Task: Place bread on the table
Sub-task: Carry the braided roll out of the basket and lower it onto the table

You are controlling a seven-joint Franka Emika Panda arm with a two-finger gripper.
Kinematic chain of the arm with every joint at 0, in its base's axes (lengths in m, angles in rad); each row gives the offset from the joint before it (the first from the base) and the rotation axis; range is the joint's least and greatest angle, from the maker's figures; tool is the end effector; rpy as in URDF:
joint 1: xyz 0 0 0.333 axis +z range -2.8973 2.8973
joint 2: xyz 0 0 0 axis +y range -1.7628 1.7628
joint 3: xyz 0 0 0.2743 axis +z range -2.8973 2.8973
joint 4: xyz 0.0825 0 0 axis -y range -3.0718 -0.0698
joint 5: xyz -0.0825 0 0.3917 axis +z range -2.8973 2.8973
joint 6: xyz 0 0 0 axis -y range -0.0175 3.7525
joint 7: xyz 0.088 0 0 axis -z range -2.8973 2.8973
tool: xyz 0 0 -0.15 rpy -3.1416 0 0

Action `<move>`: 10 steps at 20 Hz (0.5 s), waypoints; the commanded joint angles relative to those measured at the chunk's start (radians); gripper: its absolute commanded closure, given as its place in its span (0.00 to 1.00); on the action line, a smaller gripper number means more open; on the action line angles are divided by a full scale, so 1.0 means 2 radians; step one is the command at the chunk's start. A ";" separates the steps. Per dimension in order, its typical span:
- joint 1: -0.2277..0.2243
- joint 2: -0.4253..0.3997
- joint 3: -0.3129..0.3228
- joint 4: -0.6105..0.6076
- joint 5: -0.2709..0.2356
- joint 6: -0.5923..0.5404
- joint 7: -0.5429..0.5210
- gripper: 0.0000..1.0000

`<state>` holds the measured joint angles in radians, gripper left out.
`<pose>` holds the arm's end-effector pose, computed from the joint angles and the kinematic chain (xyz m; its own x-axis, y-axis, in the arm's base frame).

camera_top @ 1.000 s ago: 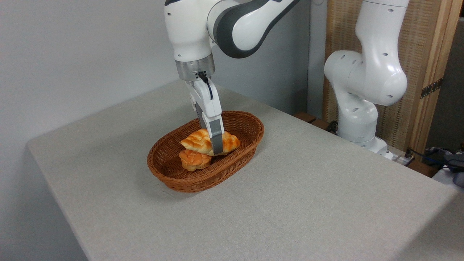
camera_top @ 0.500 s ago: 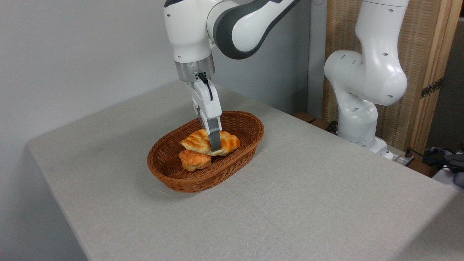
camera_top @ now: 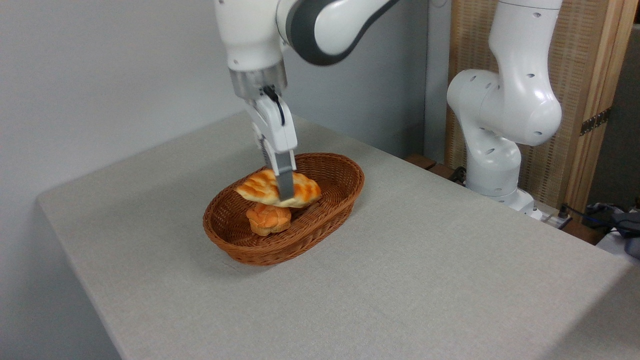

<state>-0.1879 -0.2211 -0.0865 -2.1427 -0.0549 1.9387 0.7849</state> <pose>0.4865 -0.1436 0.4127 0.5078 -0.8608 0.0345 -0.8614 -0.5077 0.0116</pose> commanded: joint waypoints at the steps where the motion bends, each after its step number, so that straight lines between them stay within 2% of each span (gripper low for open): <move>1: -0.004 0.024 0.055 0.069 -0.022 -0.022 0.009 0.54; 5: -0.002 0.065 0.120 0.103 -0.015 -0.007 0.011 0.54; 7: -0.002 0.083 0.155 0.113 -0.016 0.037 0.029 0.54; 10: 0.000 0.107 0.174 0.113 -0.014 0.067 0.045 0.54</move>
<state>-0.1817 -0.0652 0.2271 -1.9469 -0.0706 2.0363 0.8461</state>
